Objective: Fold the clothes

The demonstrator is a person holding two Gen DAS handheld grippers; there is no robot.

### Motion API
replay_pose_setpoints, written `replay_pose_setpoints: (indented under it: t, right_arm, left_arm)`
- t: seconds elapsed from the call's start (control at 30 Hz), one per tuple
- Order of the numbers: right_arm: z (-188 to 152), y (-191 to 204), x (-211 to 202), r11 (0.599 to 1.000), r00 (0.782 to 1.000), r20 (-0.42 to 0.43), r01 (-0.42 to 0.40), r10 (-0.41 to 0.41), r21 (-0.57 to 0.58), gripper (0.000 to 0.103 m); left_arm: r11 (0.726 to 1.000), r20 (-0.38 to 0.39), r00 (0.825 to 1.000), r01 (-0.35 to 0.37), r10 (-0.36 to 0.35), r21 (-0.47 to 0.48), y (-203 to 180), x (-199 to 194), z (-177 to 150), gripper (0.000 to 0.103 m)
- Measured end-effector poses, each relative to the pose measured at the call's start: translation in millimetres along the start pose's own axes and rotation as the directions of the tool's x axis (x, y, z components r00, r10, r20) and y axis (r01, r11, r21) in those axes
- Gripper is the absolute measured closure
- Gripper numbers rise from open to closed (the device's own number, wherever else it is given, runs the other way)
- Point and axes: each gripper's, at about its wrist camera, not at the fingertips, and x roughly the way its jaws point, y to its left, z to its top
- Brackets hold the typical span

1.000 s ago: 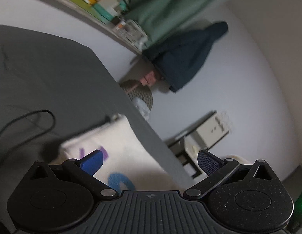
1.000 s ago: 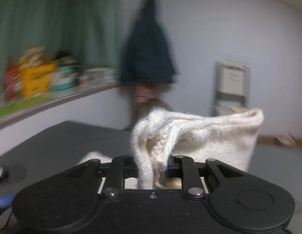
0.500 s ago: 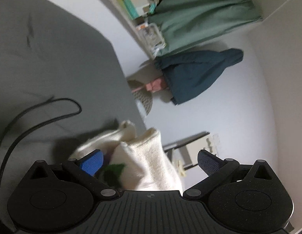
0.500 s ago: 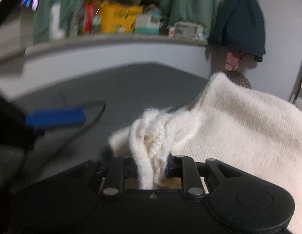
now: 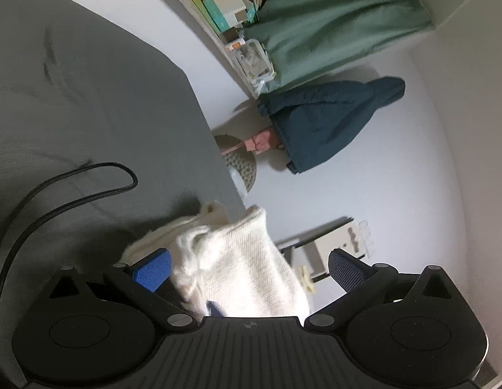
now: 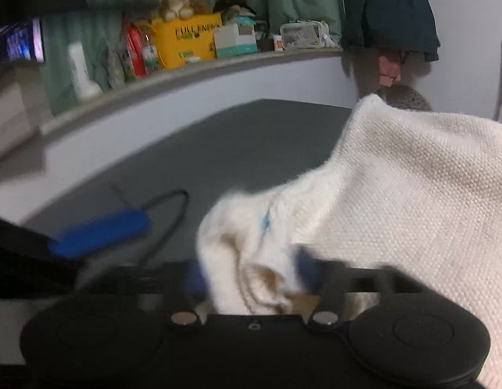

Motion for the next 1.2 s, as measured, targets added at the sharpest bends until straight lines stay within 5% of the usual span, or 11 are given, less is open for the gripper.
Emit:
replay_pose_setpoints:
  t: [0.13,0.27,0.37,0.47,0.63,0.77,0.9,0.97,1.07,1.2]
  right_arm:
    - [23,-21,-31,0.999,0.999,-0.006,-0.034,0.034,0.033,0.020]
    - [53,-43,-69,0.994,0.995,-0.012,0.096,-0.097,-0.044,0.020]
    - [92,-70,-73,0.987,0.987,-0.023,0.157,-0.157,-0.032,0.020]
    - [136,-82,-49,0.986,0.985,-0.063,0.160,-0.163,-0.052,0.019]
    - [193,-88,31,0.978,0.939,-0.274,0.200,-0.206,-0.050,0.020]
    - [221,-84,87,0.974,0.880,-0.446,0.216,-0.163,0.069,0.020]
    - [231,-59,130,0.957,0.824,-0.504,0.291,-0.258,-0.015,0.035]
    - [233,-47,153,0.938,0.788,-0.521,0.335,-0.328,-0.084,0.042]
    - [228,-39,185,0.904,0.705,-0.577,0.391,-0.413,-0.170,0.047]
    - [218,-47,213,0.843,0.608,-0.604,0.483,-0.516,-0.234,0.064]
  left_arm:
    - [0.998,-0.009,1.000,-0.022,0.022,0.054,-6,-1,-1,0.000]
    - [0.969,-0.001,0.993,-0.112,0.115,0.220,-25,2,-10,0.000]
    - [0.861,0.030,0.956,-0.275,0.290,0.427,-44,17,-27,0.000]
    - [0.741,0.061,0.927,-0.333,0.369,0.583,-53,36,-44,0.000]
    - [0.650,0.051,0.908,-0.336,0.416,0.682,-56,52,-55,0.000]
    - [0.669,0.036,0.922,-0.305,0.385,0.678,-55,47,-48,0.001]
    - [0.670,0.037,0.930,-0.290,0.365,0.683,-55,50,-49,0.002]
    - [0.665,0.025,0.930,-0.281,0.367,0.692,-54,60,-52,0.013]
    - [0.668,0.018,0.930,-0.277,0.367,0.691,-51,67,-51,0.021]
    - [0.713,-0.014,0.924,-0.285,0.381,0.640,-40,72,-42,0.053]
